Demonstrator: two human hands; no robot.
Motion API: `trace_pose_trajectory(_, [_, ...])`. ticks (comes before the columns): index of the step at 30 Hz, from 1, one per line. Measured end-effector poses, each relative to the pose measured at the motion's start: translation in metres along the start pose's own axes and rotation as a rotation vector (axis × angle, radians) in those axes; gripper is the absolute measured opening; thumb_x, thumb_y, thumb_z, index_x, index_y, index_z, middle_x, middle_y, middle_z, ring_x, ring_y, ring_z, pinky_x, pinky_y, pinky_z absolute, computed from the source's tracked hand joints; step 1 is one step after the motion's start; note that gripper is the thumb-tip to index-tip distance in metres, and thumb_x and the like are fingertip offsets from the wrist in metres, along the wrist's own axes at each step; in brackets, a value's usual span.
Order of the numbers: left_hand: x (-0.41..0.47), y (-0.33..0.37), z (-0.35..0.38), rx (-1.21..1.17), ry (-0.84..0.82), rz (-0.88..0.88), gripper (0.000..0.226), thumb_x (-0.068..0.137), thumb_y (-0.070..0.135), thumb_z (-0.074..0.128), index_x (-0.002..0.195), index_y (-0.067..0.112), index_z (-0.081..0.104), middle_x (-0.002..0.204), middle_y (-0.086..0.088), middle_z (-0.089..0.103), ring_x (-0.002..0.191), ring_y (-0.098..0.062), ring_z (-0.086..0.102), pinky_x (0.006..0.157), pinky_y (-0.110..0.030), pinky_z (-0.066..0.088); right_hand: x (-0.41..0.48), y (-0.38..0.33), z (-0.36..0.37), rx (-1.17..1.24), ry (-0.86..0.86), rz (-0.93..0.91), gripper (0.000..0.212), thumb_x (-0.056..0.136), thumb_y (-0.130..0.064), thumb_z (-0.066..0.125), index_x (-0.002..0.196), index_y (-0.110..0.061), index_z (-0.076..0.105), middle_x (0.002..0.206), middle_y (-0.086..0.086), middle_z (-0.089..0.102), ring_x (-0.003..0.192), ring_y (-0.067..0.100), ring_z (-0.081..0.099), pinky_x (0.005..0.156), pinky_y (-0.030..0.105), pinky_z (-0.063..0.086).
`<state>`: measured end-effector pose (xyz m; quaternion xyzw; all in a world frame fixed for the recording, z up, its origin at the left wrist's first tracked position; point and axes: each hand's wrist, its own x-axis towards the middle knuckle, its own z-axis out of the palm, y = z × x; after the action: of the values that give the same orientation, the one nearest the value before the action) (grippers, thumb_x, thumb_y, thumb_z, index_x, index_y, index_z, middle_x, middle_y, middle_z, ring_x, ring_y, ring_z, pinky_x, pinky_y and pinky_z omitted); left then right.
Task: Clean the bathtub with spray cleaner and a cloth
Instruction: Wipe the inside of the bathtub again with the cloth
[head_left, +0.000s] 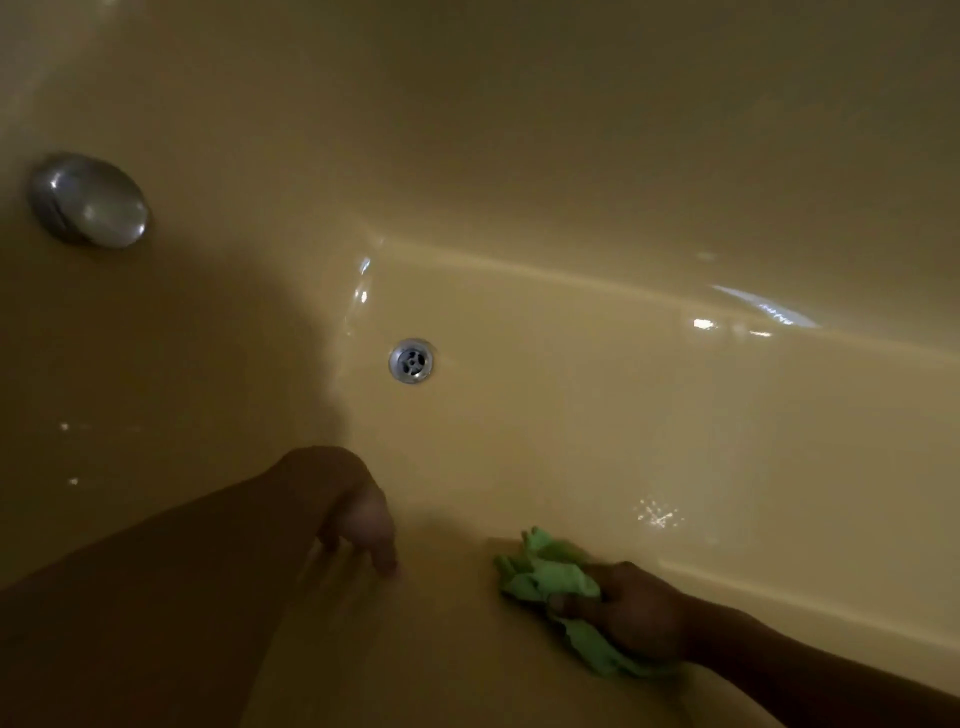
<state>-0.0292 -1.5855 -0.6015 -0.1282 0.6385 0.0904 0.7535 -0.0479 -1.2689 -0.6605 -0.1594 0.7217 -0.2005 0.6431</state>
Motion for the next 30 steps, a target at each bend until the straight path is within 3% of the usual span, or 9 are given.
trace_pose_trajectory(2, [-0.025,0.016,0.014,-0.116,0.177,0.045,0.044,0.1,0.04,0.063,0.137,0.017,0.065,0.139,-0.006,0.065,0.125,-0.023,0.064,0.068,-0.021,0.053,-0.039,0.007,-0.017,0.109,-0.007,0.141,0.049,0.086,-0.077,0.054,0.107,-0.035,0.068,0.111,-0.013,0.069,0.099,0.004,0.065,0.088,0.024,0.05])
trace_pose_trajectory(4, [-0.046,0.031,0.028,-0.249,0.293,0.175,0.042,0.098,0.047,0.064,0.137,0.031,0.064,0.14,0.002,0.063,0.123,-0.018,0.064,0.089,-0.031,0.054,-0.082,0.014,-0.036,0.194,-0.025,0.21,0.064,0.08,-0.082,0.052,0.109,-0.028,0.069,0.107,-0.011,0.072,0.097,0.007,0.068,0.09,0.025,0.05])
trace_pose_trajectory(7, [-0.095,0.067,0.047,-0.392,0.555,0.35,0.054,0.097,0.054,0.062,0.149,0.04,0.051,0.155,0.008,0.05,0.136,-0.014,0.053,0.113,-0.029,0.04,-0.152,0.023,-0.057,0.431,0.047,0.151,0.079,0.072,-0.085,0.055,0.113,-0.02,0.074,0.106,-0.002,0.078,0.101,0.018,0.073,0.104,0.037,0.051])
trace_pose_trajectory(9, [-0.133,0.098,0.06,-0.425,0.732,0.423,0.058,0.097,0.055,0.061,0.152,0.042,0.047,0.159,0.011,0.044,0.144,-0.012,0.044,0.117,-0.024,0.032,-0.202,0.024,-0.07,0.634,0.158,0.102,0.081,0.078,-0.08,0.06,0.119,-0.01,0.072,0.11,0.012,0.077,0.104,0.032,0.072,0.1,0.043,0.055])
trace_pose_trajectory(11, [-0.167,0.13,0.073,-0.399,0.825,0.471,0.061,0.097,0.057,0.06,0.154,0.04,0.043,0.163,0.012,0.036,0.15,-0.01,0.034,0.122,-0.026,0.025,-0.252,0.024,-0.081,0.838,0.254,0.051,0.071,0.091,-0.065,0.052,0.124,-0.004,0.067,0.114,0.023,0.073,0.102,0.039,0.07,0.091,0.043,0.055])
trace_pose_trajectory(15, [-0.227,0.186,0.1,-0.423,0.922,0.547,0.065,0.096,0.059,0.06,0.155,0.041,0.04,0.166,0.011,0.03,0.153,-0.01,0.029,0.125,-0.032,0.023,-0.348,0.021,-0.101,1.102,0.383,-0.047,0.058,0.104,-0.054,0.038,0.128,-0.009,0.066,0.121,0.021,0.071,0.117,0.041,0.065,0.108,0.051,0.047])
trace_pose_trajectory(22, [-0.355,0.291,0.176,-0.494,1.06,0.711,0.059,0.099,0.051,0.06,0.154,0.043,0.041,0.163,0.02,0.03,0.15,-0.005,0.03,0.117,-0.024,0.027,-0.516,0.043,-0.1,1.424,0.473,-0.22,0.056,0.105,-0.052,0.039,0.12,-0.012,0.075,0.126,0.022,0.069,0.117,0.039,0.066,0.107,0.051,0.047])
trace_pose_trajectory(30, [-0.446,0.381,0.243,-0.473,1.058,0.868,0.056,0.1,0.047,0.06,0.153,0.044,0.043,0.161,0.02,0.034,0.148,-0.002,0.032,0.116,-0.023,0.026,-0.646,0.091,-0.039,1.8,0.586,-0.463,0.055,0.104,-0.051,0.043,0.138,-0.012,0.063,0.14,0.023,0.06,0.131,0.041,0.056,0.117,0.059,0.035])
